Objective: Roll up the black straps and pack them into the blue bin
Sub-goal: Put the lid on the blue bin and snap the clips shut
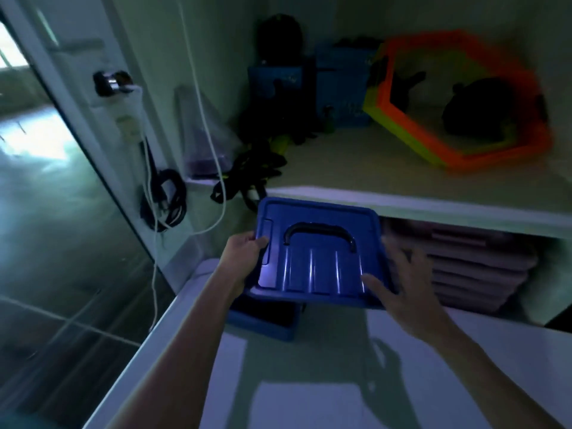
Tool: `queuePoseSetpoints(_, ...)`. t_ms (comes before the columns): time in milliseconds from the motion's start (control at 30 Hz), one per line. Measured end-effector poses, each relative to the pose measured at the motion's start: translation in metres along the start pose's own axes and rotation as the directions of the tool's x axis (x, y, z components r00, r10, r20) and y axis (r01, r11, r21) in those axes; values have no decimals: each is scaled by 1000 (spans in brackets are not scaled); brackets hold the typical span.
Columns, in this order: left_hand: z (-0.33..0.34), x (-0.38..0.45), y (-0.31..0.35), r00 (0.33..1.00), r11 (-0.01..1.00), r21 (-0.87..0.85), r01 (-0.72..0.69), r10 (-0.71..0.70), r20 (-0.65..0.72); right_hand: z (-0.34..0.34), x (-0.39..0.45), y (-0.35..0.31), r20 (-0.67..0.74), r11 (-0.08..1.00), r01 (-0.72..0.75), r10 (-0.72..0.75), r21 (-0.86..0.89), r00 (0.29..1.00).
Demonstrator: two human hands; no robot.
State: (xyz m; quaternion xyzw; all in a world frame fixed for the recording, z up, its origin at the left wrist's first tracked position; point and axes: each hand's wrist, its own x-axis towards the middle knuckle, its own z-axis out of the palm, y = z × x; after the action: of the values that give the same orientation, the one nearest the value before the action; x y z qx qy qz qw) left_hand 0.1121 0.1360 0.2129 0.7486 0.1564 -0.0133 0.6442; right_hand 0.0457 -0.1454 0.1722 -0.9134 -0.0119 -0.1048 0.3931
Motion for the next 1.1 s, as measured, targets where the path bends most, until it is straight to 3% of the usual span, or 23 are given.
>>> queuePoseSetpoints(67, -27, 17, -24, 999, 998, 44, 52, -52, 12, 41, -1, -12, 46, 945, -240, 236, 224, 971)
queuePoseSetpoints(133, -51, 34, -49, 995, 991, 100, 89, -93, 45, 80, -1, -24, 89, 889, -326, 315, 321, 945)
queuePoseSetpoints(300, -90, 73, -106, 993, 962, 265, 65, -88, 75, 157, 4, -28, 92, 892, -417, 407, 173, 909)
queuePoseSetpoints(533, -101, 109, -134, 996, 892, 449, 56, -19, -88, 206, 25, -22, 126, 884, -467, 468, -37, 875)
queuePoseSetpoints(767, -95, 151, -142, 996, 808, 588, -42, 82, -41, 225, 57, -17, 84, 888, -420, 440, -186, 894)
queuePoseSetpoints(1100, -87, 176, -167, 978, 629, 758, -170, 203, 51, 234, 65, -7, 46, 877, -402, 428, -263, 903)
